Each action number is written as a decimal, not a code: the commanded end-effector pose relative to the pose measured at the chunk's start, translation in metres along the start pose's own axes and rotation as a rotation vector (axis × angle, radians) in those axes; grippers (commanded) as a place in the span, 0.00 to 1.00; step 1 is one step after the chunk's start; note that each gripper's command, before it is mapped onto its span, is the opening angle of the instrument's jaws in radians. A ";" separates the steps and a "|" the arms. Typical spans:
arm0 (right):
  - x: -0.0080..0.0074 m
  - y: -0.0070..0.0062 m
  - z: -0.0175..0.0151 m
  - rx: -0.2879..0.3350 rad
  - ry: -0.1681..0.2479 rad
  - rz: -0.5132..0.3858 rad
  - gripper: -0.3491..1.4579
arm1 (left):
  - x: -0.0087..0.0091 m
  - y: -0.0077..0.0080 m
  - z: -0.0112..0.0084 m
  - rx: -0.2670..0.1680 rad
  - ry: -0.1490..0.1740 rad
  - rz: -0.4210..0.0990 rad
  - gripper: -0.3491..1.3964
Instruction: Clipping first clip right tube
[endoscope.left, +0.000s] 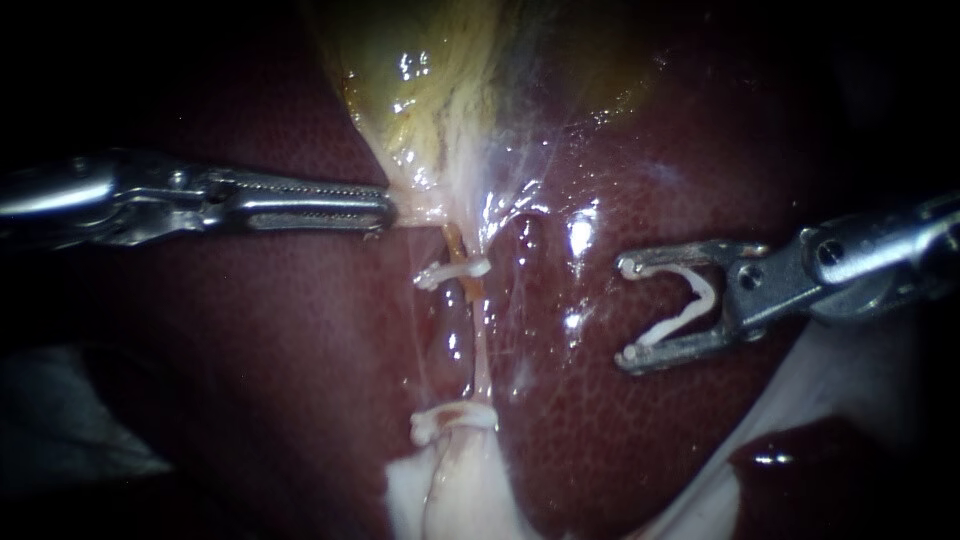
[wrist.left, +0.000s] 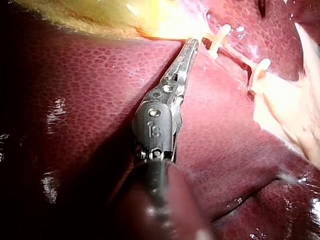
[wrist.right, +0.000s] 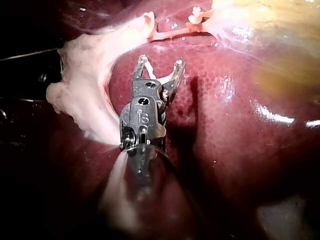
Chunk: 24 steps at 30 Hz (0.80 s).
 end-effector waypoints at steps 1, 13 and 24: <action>0.0000 0.0000 0.0000 0.001 -0.001 0.000 0.47 | 0.0003 0.0000 -0.0004 -0.003 0.000 -0.002 0.00; 0.0003 0.0001 0.0006 0.026 0.030 -0.005 0.47 | 0.0050 0.0016 -0.0071 -0.001 0.024 -0.013 0.00; -0.0005 0.0003 0.0071 0.082 0.160 0.110 0.47 | 0.0050 0.0020 -0.0070 0.003 0.024 -0.013 0.00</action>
